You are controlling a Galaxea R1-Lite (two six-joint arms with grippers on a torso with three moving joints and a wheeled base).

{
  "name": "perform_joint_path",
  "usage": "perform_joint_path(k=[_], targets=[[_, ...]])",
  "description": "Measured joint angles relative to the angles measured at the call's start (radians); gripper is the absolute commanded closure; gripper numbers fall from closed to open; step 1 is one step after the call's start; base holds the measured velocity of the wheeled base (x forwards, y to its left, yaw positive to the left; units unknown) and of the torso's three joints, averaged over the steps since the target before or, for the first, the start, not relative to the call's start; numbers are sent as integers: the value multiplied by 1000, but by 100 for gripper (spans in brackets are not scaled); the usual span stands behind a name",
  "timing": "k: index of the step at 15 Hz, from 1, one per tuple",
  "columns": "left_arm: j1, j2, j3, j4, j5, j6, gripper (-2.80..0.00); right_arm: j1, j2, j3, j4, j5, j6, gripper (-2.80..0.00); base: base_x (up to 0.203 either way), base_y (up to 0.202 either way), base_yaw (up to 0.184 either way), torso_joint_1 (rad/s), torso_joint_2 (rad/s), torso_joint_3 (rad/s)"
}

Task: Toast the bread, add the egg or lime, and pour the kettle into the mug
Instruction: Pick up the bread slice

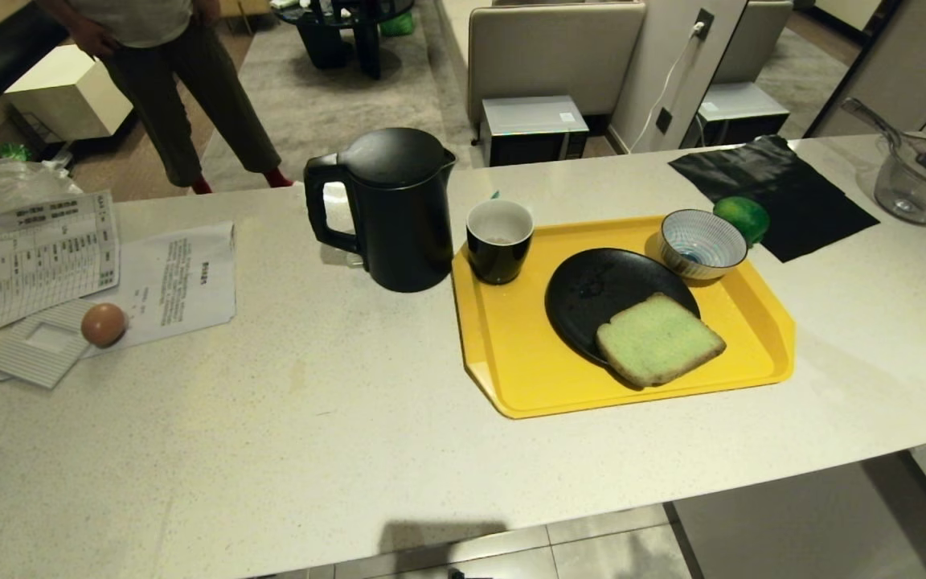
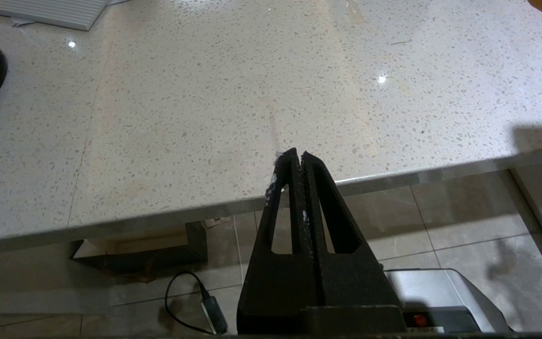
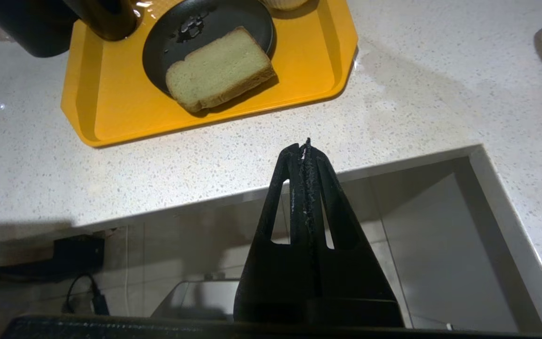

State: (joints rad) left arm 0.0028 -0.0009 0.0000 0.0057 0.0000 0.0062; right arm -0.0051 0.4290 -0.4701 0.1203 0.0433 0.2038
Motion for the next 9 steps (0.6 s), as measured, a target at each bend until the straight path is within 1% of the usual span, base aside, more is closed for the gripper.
perform_joint_path(k=[3,5,7,9], targets=[[0,0,0,0,0,0,0,1,272,-146,15,13,20,0,0,0,0,0,0,0],[0,0,0,0,0,0,0,11,430,-290,82,45,40,0,0,0,0,0,0,0],[0,0,0,0,0,0,0,25,548,-456,226,140,54,0,0,0,0,0,0,0],[0,0,0,0,0,0,0,46,652,-601,421,267,59,0,0,0,0,0,0,0]])
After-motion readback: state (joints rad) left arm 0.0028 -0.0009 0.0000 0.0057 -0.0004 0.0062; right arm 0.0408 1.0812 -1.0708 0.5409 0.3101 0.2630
